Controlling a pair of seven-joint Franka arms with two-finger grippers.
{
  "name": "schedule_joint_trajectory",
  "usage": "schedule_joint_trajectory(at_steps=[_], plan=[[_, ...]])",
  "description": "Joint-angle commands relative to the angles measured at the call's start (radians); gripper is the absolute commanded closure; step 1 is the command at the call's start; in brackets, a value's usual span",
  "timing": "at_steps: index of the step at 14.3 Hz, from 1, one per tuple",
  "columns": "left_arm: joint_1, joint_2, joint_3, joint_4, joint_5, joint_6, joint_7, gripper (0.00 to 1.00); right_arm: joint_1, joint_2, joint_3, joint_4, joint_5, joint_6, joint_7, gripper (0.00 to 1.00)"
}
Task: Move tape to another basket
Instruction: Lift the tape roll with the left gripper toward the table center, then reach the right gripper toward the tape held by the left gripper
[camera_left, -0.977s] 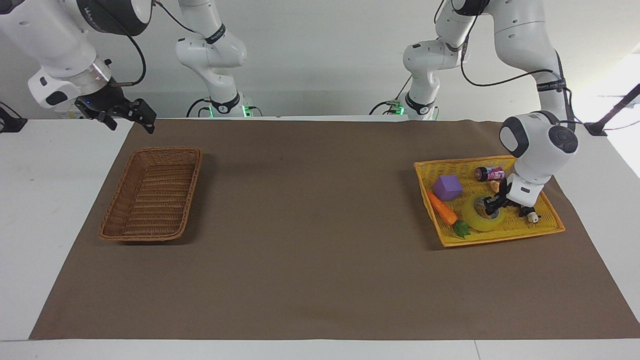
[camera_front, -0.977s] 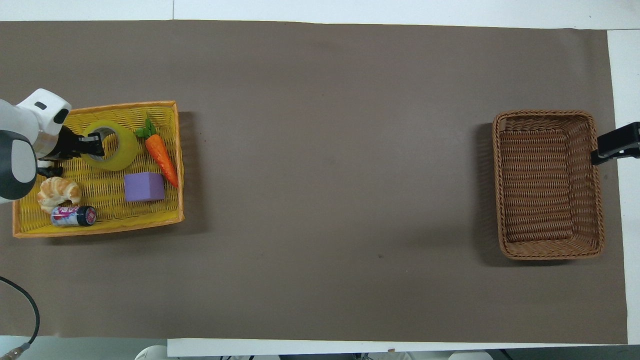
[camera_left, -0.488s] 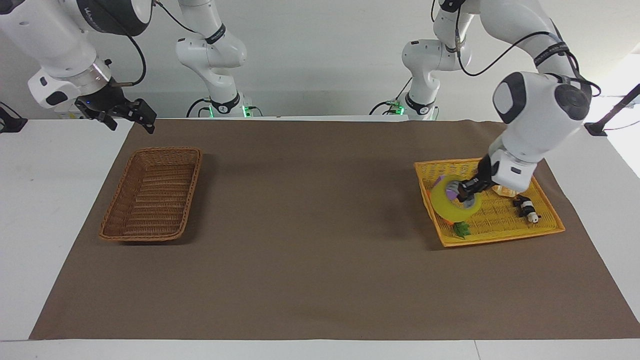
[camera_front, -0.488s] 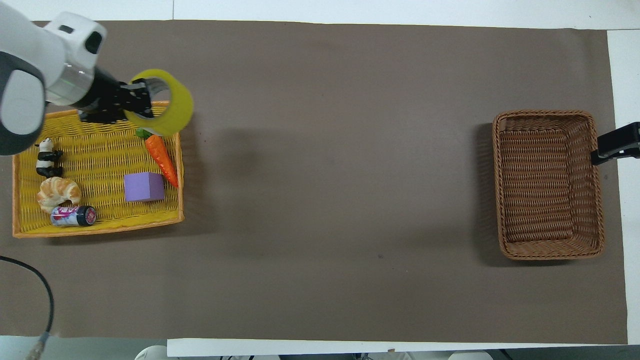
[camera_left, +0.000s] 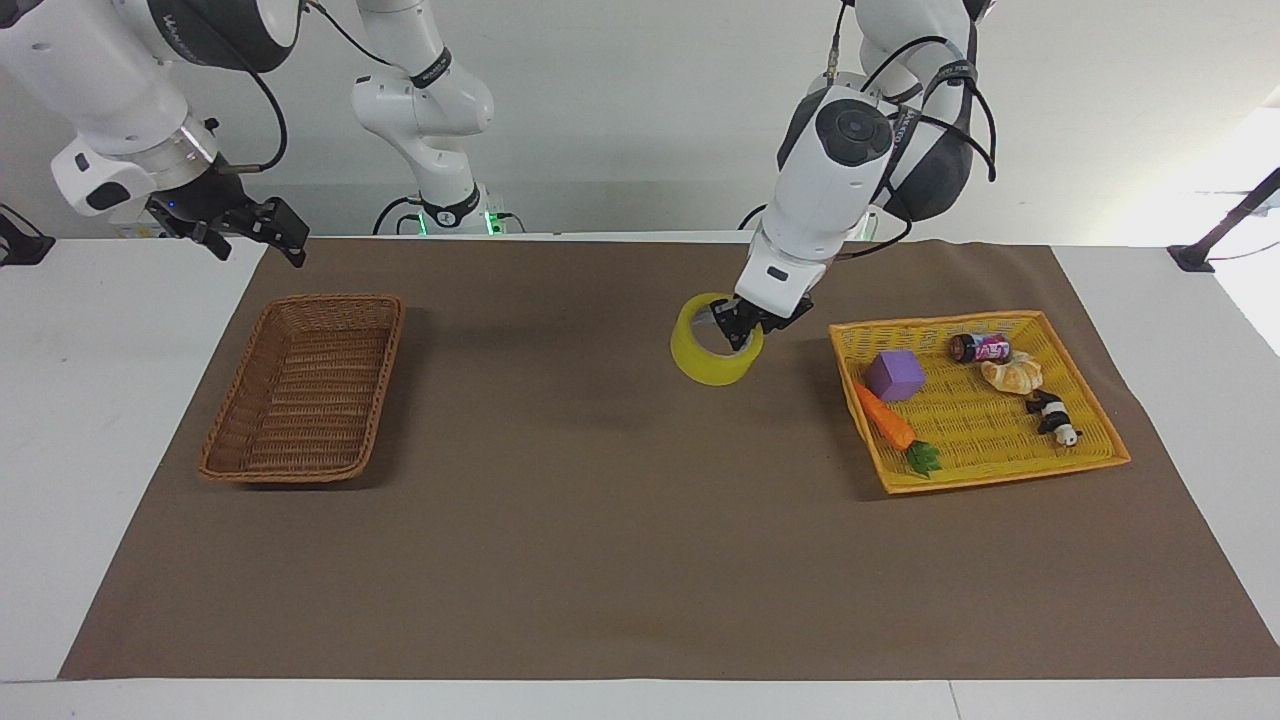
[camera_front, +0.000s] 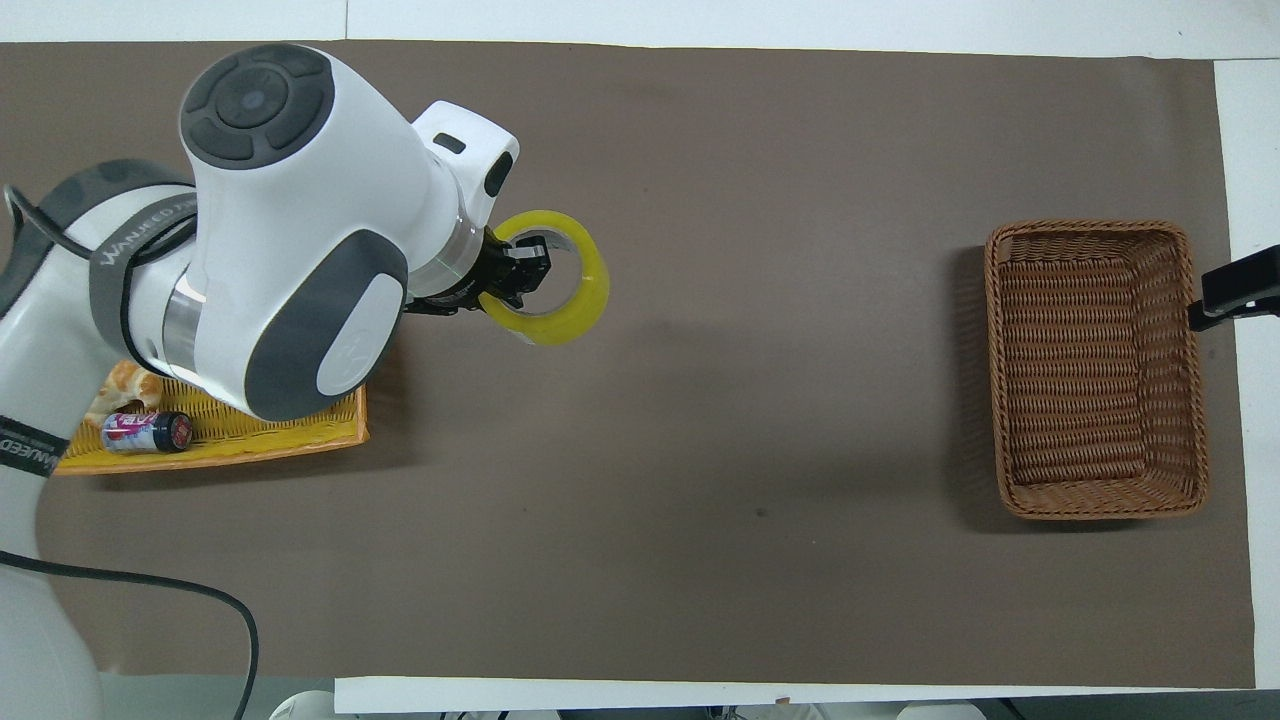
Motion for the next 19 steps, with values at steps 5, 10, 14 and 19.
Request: schedule_joint_trajectory(at_steps=[5,10,14,19], plan=[[0.018,-0.049,0.009,-0.005,-0.007,-0.007,0.019,1.00,-0.089,-0.028,0.003,-0.161,0.530,0.142,-0.128,0.00],[0.017,-0.049,0.010,-0.007,-0.045,-0.003,0.019,1.00,0.073,0.012,0.005,-0.264,0.934,0.341,-0.082,0.00],[0.017,-0.057,0.010,-0.019,-0.047,-0.001,0.019,1.00,0.225,0.032,0.006,-0.345,1.170,0.546,-0.112,0.00],[0.017,-0.061,0.010,-0.031,-0.045,0.000,0.022,1.00,0.393,0.083,0.008,-0.351,1.292,0.743,-0.192,0.00]])
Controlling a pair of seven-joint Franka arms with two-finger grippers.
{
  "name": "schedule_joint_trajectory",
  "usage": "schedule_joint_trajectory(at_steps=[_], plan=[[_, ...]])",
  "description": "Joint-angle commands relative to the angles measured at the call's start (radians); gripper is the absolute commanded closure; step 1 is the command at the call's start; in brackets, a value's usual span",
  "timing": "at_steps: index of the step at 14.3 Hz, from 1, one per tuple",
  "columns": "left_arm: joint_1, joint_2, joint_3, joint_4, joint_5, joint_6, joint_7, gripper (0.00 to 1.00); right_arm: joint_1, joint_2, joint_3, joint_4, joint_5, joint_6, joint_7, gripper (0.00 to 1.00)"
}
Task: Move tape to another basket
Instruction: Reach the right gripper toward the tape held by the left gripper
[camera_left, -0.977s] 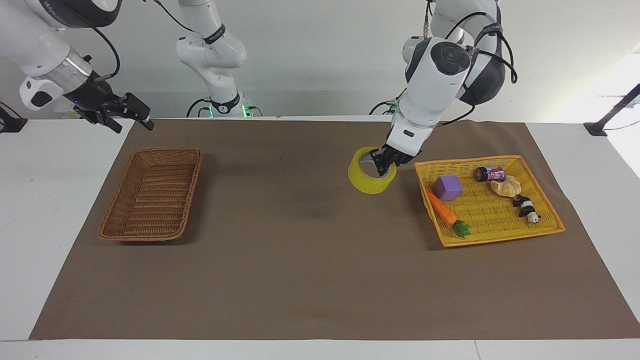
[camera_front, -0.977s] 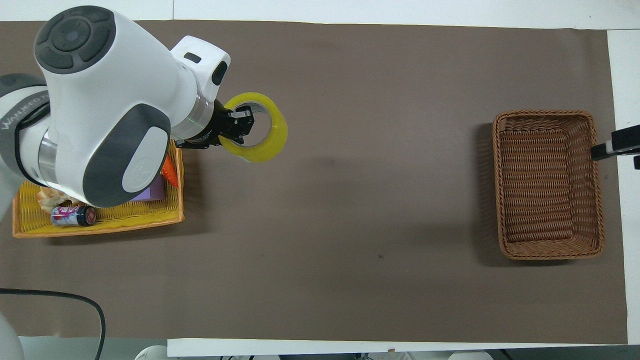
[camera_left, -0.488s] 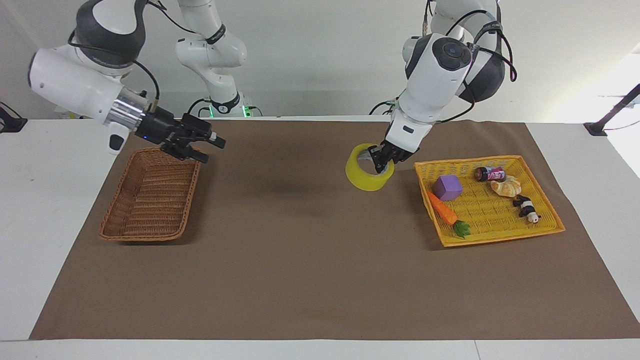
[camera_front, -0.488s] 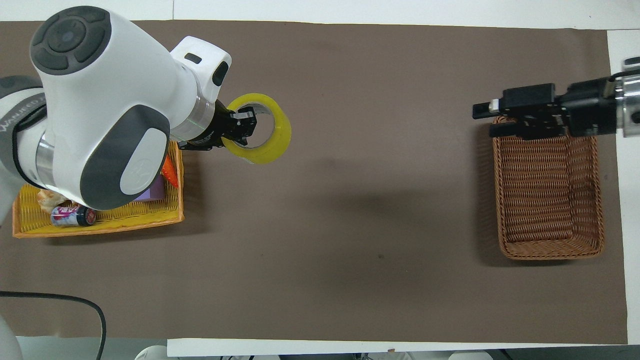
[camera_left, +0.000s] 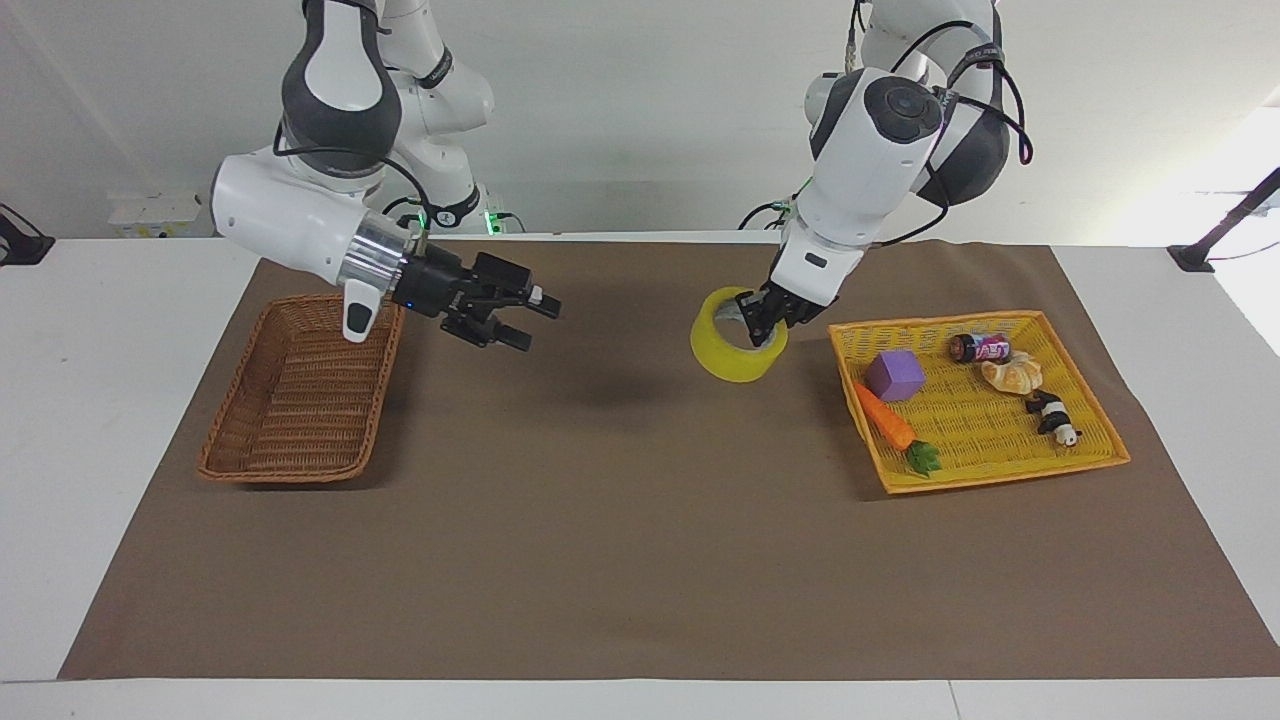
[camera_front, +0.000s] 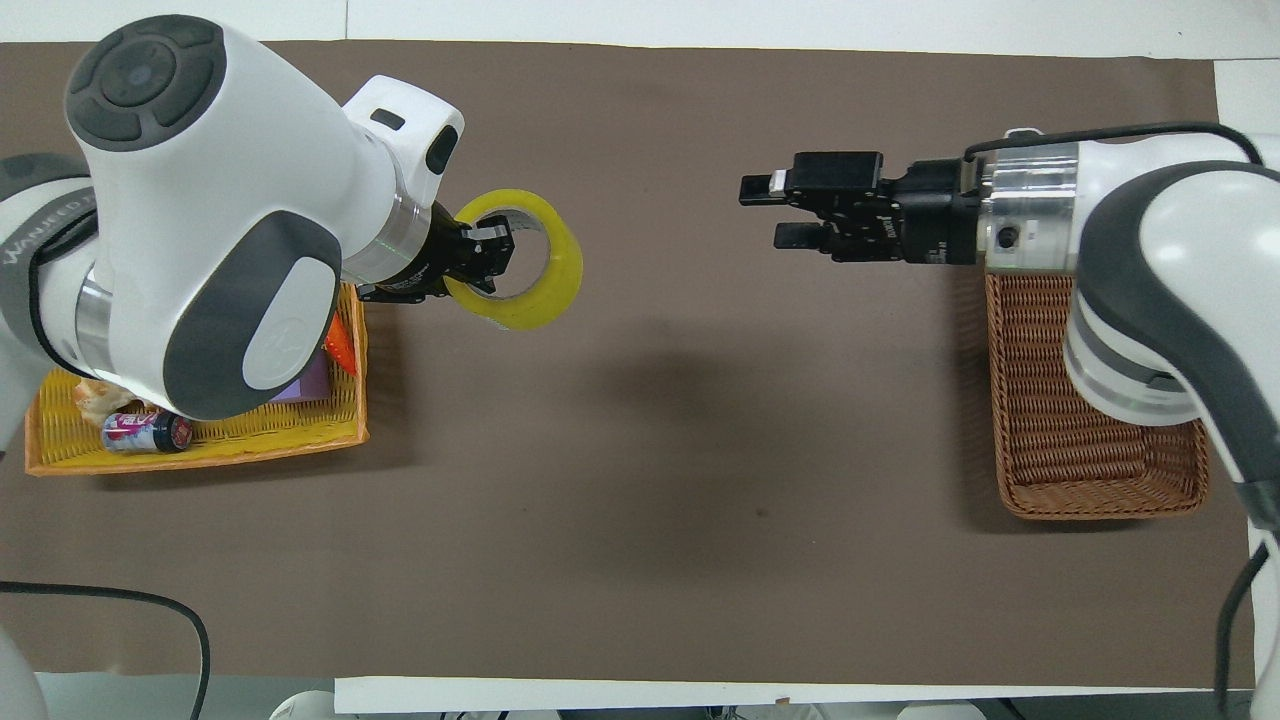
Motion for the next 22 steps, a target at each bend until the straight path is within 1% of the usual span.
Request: schedule_joint_trajectory(at_steps=[1,3,5,8,10,14,16,18,21,22], plan=[[0.001,-0.030,0.002,-0.025,-0.021,0.003,0.014,1.00,0.063,0.002,-0.004,-0.021,0.056,0.079,-0.034,0.00],[0.001,-0.030,0.002,-0.025,-0.021,0.003,0.014,1.00,0.106,0.028,-0.004,-0.019,0.128,0.118,-0.046,0.00],[-0.001,-0.030,0.002,-0.026,-0.021,0.003,0.013,1.00,0.155,0.050,-0.004,-0.013,0.163,0.183,-0.066,0.00],[-0.004,-0.030,0.002,-0.026,-0.021,0.004,0.011,1.00,0.197,0.071,-0.003,-0.015,0.217,0.217,-0.090,0.00],[-0.002,-0.030,0.002,-0.028,-0.021,0.003,0.011,1.00,0.246,0.077,-0.003,-0.013,0.273,0.282,-0.092,0.00],[0.001,-0.031,0.002,-0.028,-0.021,0.004,0.011,1.00,0.258,0.077,-0.003,-0.015,0.277,0.290,-0.087,0.00],[0.003,-0.031,0.002,-0.029,-0.021,0.004,0.013,1.00,0.292,0.077,-0.001,-0.016,0.278,0.323,-0.080,0.00],[0.003,-0.031,0.002,-0.029,-0.021,0.001,0.011,1.00,0.301,0.079,-0.001,-0.016,0.278,0.334,-0.070,0.00],[0.003,-0.034,0.002,-0.036,-0.021,0.003,0.008,1.00,0.299,0.079,-0.001,-0.018,0.277,0.333,-0.070,0.13],[0.003,-0.037,0.002,-0.039,-0.021,0.003,0.008,1.00,0.299,0.079,-0.001,-0.016,0.277,0.336,-0.070,0.20]])
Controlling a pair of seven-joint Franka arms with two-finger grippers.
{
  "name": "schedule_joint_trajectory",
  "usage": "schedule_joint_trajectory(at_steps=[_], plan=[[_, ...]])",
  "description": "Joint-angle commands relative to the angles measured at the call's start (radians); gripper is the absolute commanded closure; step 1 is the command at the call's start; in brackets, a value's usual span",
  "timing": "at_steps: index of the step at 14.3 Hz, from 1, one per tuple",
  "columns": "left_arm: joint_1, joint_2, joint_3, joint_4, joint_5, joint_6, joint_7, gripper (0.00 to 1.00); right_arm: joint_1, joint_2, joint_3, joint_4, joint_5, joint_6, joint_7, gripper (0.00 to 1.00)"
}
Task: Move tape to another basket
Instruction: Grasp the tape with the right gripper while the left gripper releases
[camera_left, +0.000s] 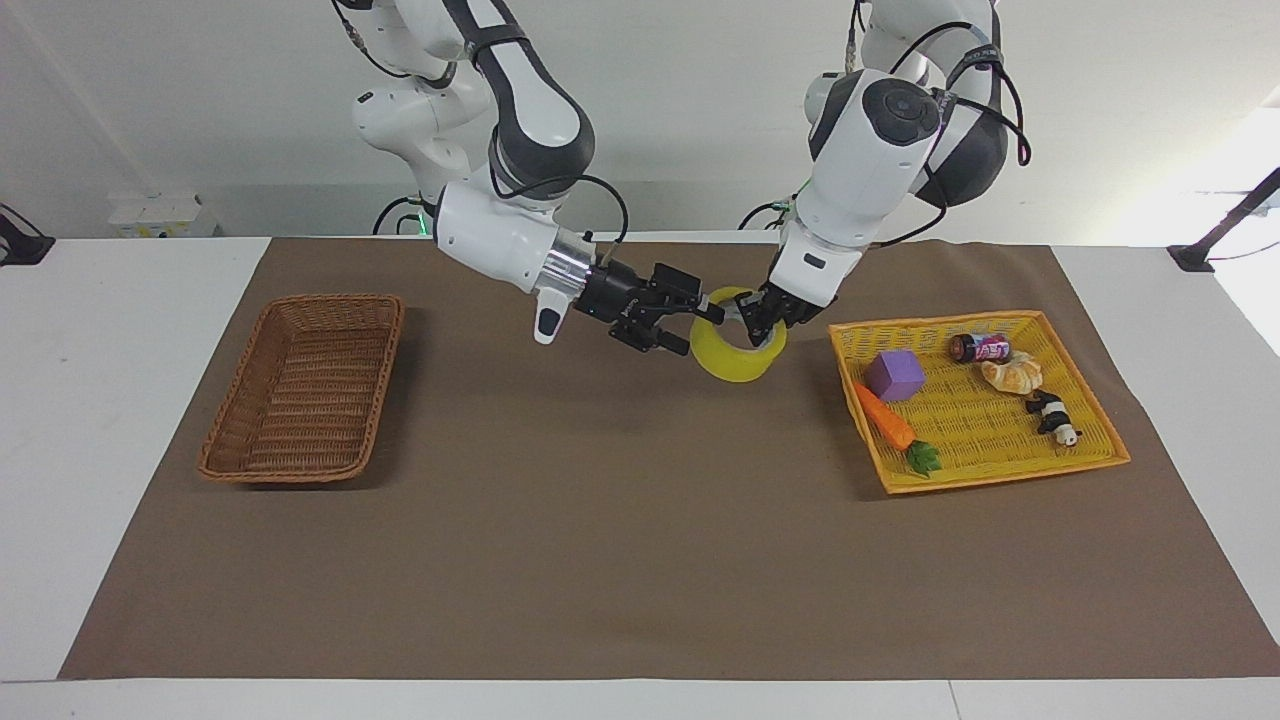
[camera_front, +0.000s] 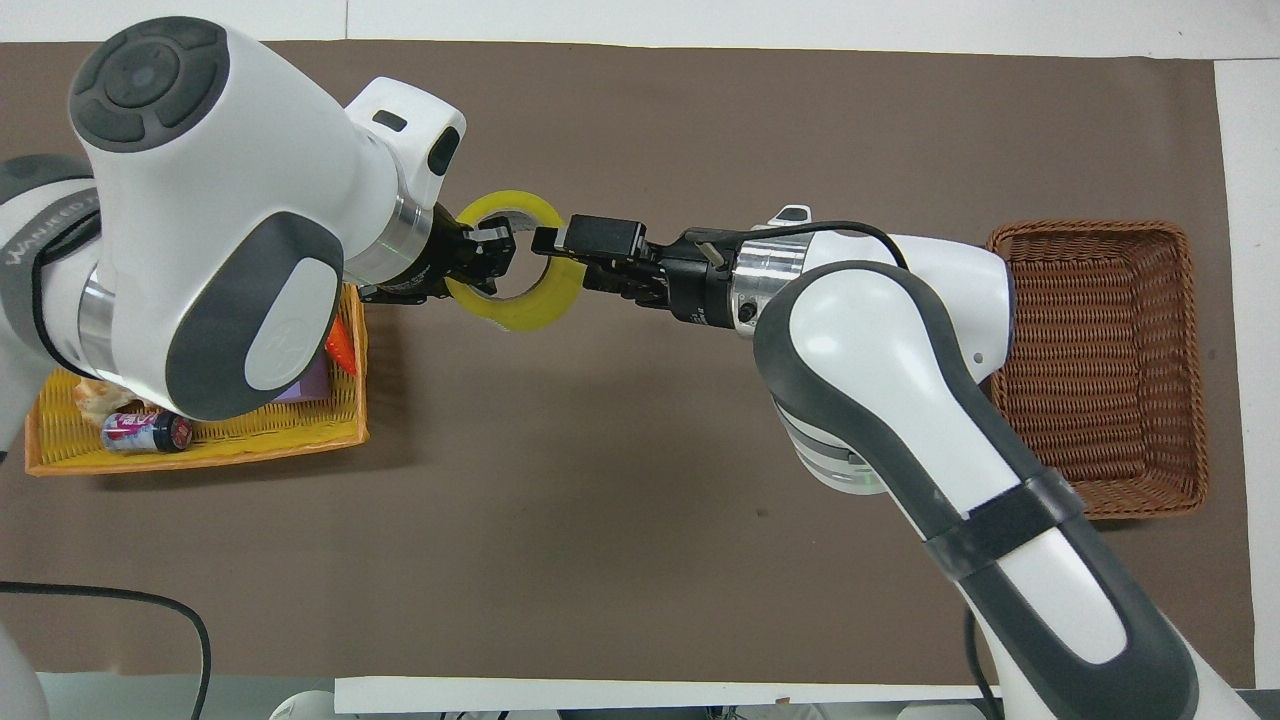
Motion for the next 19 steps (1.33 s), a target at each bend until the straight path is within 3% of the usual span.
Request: schedule_joint_trajectory(at_steps=[1,2,4,5,10,11,12,13,16,19], plan=[[0.004,-0.037,0.003,-0.040,-0.019,0.001,0.010,1.00,-0.002,-0.001,-0.001,-0.005,0.023,0.009,-0.005,0.34],[0.002,-0.039,0.003,-0.041,-0.019,0.003,0.010,1.00,-0.003,-0.001,-0.001,-0.007,0.023,0.004,-0.001,0.47],[0.002,-0.039,0.003,-0.044,-0.019,0.003,0.010,1.00,-0.002,-0.001,-0.001,-0.007,0.023,0.006,0.031,0.90],[0.002,-0.040,0.003,-0.044,-0.019,0.003,0.010,1.00,-0.002,-0.001,-0.001,-0.005,0.023,0.004,0.053,1.00],[-0.001,-0.043,0.003,-0.047,-0.019,0.000,0.001,1.00,-0.002,0.001,-0.001,0.001,0.023,0.006,0.053,1.00],[-0.002,-0.042,0.003,-0.037,-0.020,-0.009,-0.001,0.86,-0.002,0.001,-0.001,0.001,0.023,0.004,0.053,1.00],[-0.001,-0.043,0.006,-0.035,-0.019,-0.009,0.001,0.27,-0.003,0.001,-0.001,0.001,0.023,0.004,0.053,1.00],[-0.002,-0.048,0.006,-0.035,-0.017,-0.017,-0.001,0.01,-0.003,0.001,-0.001,0.001,0.023,0.003,0.053,1.00],[0.014,-0.086,0.035,0.003,-0.010,-0.107,0.002,0.00,-0.006,0.001,-0.001,0.002,0.021,-0.002,0.053,1.00],[0.066,-0.109,0.137,0.075,-0.004,-0.230,0.027,0.00,-0.023,-0.001,-0.005,0.004,0.004,-0.029,0.047,1.00]])
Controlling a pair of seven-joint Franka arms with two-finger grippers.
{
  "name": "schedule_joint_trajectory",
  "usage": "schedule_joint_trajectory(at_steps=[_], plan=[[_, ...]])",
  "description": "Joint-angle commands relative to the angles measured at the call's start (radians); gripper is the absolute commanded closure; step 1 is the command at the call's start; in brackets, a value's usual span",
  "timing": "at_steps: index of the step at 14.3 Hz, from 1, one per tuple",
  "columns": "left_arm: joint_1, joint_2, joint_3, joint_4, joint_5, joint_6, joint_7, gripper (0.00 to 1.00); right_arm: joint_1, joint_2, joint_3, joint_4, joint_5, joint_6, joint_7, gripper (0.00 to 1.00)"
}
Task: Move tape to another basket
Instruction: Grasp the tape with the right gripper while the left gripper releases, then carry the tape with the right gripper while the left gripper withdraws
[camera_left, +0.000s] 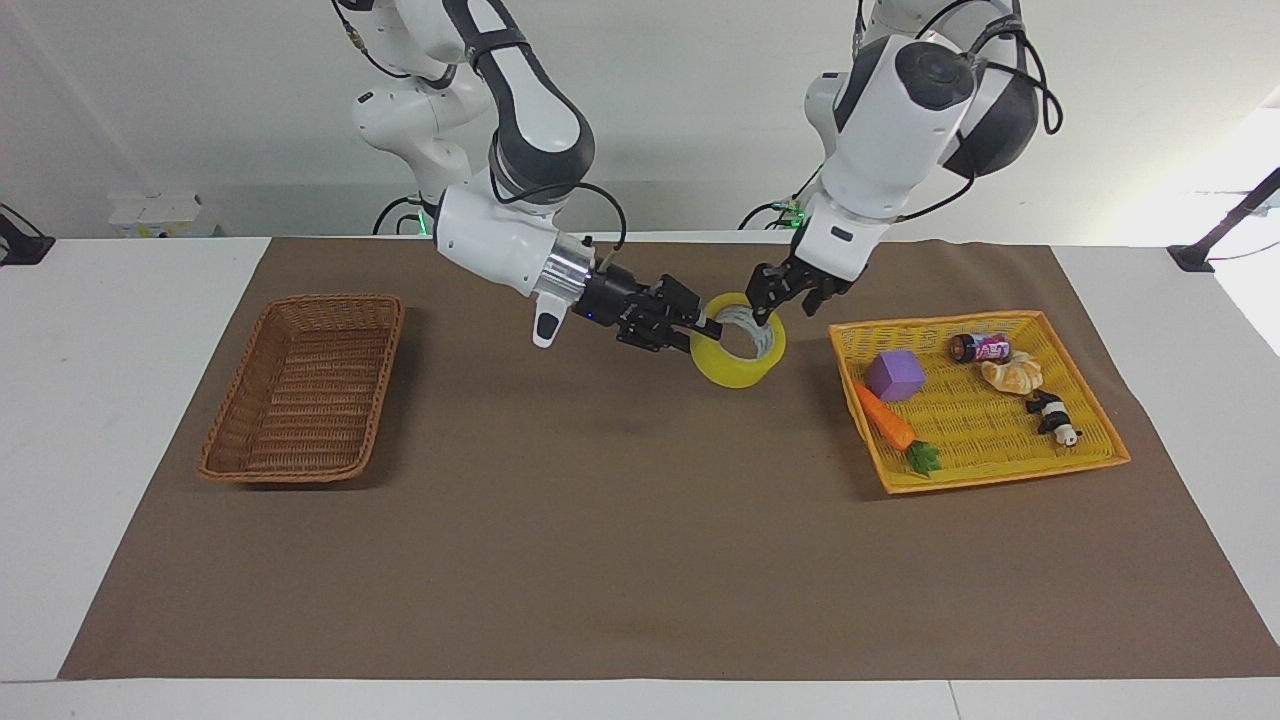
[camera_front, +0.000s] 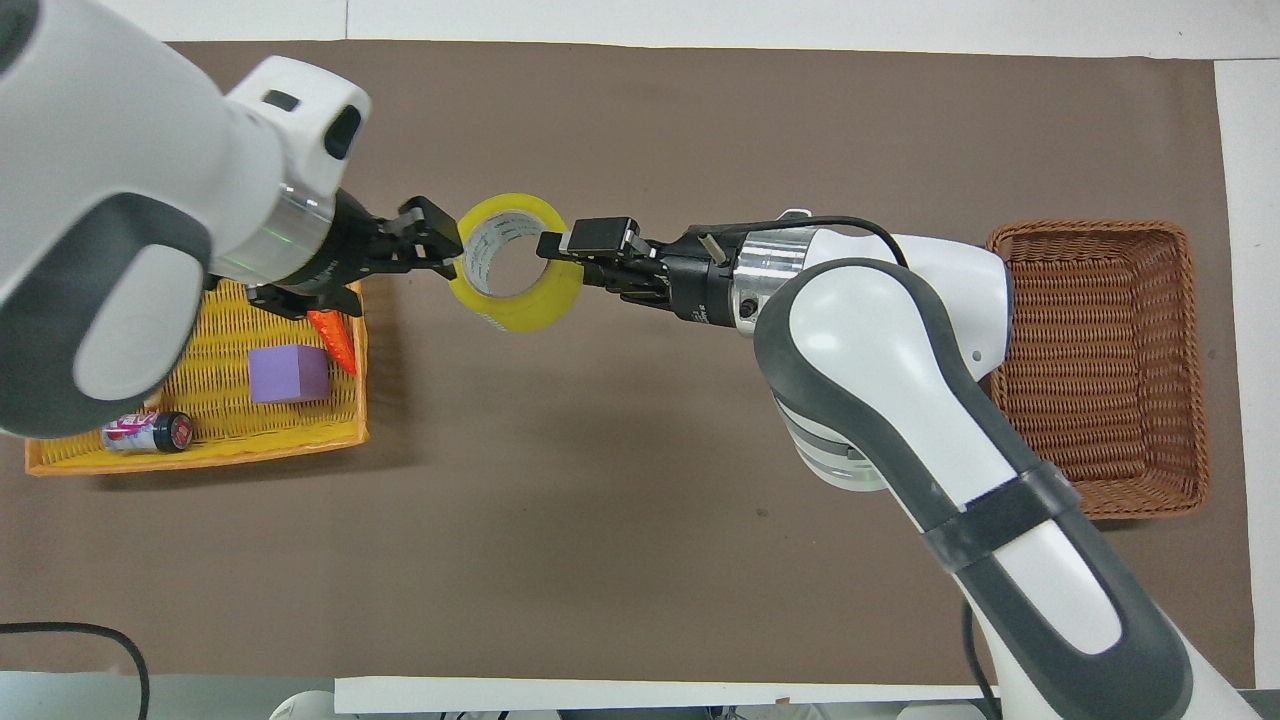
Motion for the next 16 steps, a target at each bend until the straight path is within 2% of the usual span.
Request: schedule_joint_trajectory(at_steps=[1,4,7,10,12,16], plan=[[0.069,-0.048,0.096,0.034,-0.004,-0.083,0.073,0.00,-0.053,-0.009,-0.004,0.005,-0.022,-0.065,0.004,1.00],[0.164,-0.056,0.175,0.031,0.077,-0.108,0.260,0.00,-0.175,-0.020,-0.006,0.005,-0.145,-0.203,-0.006,1.00],[0.290,-0.060,0.181,0.015,0.115,-0.109,0.475,0.00,-0.344,-0.034,-0.006,0.009,-0.234,-0.364,-0.058,1.00],[0.303,-0.074,0.184,-0.011,0.115,-0.105,0.476,0.00,-0.580,-0.035,-0.007,0.023,-0.351,-0.563,-0.165,1.00],[0.301,-0.074,0.183,-0.011,0.117,-0.101,0.476,0.00,-0.703,-0.037,-0.007,0.026,-0.414,-0.659,-0.228,1.00],[0.318,-0.072,0.184,-0.011,0.117,-0.095,0.477,0.00,-0.950,-0.041,-0.007,0.028,-0.685,-0.788,-0.418,1.00]])
